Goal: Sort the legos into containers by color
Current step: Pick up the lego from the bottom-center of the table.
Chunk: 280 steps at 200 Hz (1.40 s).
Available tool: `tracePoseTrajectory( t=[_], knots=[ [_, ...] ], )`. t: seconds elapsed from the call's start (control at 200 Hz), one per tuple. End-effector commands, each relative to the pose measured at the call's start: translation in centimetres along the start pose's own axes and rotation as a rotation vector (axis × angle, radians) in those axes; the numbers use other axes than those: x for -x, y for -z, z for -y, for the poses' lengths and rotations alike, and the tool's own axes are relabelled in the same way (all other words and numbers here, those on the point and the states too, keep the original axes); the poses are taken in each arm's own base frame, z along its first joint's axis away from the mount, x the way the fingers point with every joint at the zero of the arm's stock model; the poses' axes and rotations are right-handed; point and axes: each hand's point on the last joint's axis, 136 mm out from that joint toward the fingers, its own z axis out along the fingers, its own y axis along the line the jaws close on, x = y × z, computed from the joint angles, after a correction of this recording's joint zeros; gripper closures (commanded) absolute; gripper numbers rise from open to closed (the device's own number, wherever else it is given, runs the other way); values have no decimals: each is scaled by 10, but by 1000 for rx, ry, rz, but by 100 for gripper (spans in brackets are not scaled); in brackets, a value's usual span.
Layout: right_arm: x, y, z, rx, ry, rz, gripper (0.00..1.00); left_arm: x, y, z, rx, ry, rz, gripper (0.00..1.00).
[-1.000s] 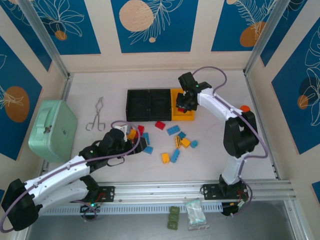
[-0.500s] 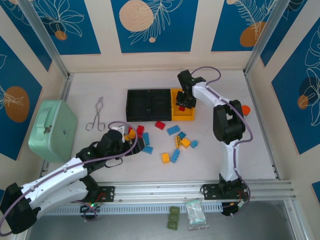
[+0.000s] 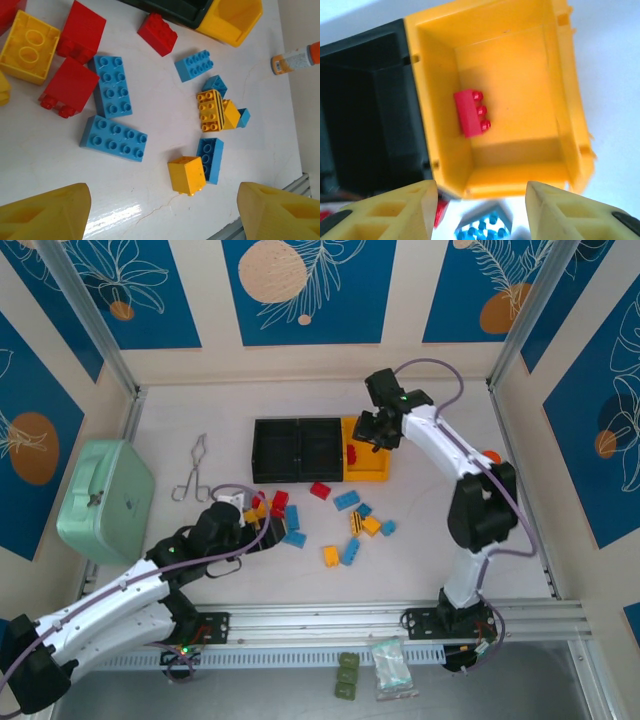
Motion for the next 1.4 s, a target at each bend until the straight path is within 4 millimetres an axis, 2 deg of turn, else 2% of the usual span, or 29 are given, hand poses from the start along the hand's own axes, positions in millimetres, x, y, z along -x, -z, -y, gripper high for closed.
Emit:
tracePoseTrajectory(
  t=[0.0, 0.09, 0.22, 0.355, 0.54, 0.735, 0.89, 1.071, 1.211, 1.396],
  knots=[
    [-21, 30, -6, 79, 38, 1, 50, -4, 3, -10, 48, -4, -2, 23],
    [-44, 43, -1, 103, 58, -9, 46, -6, 1, -9, 49, -9, -17, 26],
    [-82, 56, 12, 122, 77, -40, 45, -9, -8, 5, 2, -23, -65, 28],
    [-122, 60, 28, 111, 84, -79, 45, -11, -18, 13, -14, -36, -103, 28],
    [-170, 47, 46, 99, 28, -152, 45, -19, -36, 27, -49, -45, -156, 30],
    [-214, 24, 44, 89, -13, -242, 42, -33, -46, 31, -33, -80, -190, 29],
    [-235, 5, 40, 55, -15, -315, 39, -39, -47, 28, -14, -87, -201, 29],
    [-248, -14, 31, 17, 6, -362, 38, -38, -43, 19, 10, -82, -181, 28],
    [-257, -27, 28, 4, 1, -394, 39, -40, -41, 13, 17, -67, -173, 28],
    [-264, -37, 29, -24, 7, -411, 46, -43, -41, 5, 28, -58, -170, 28]
  ],
)
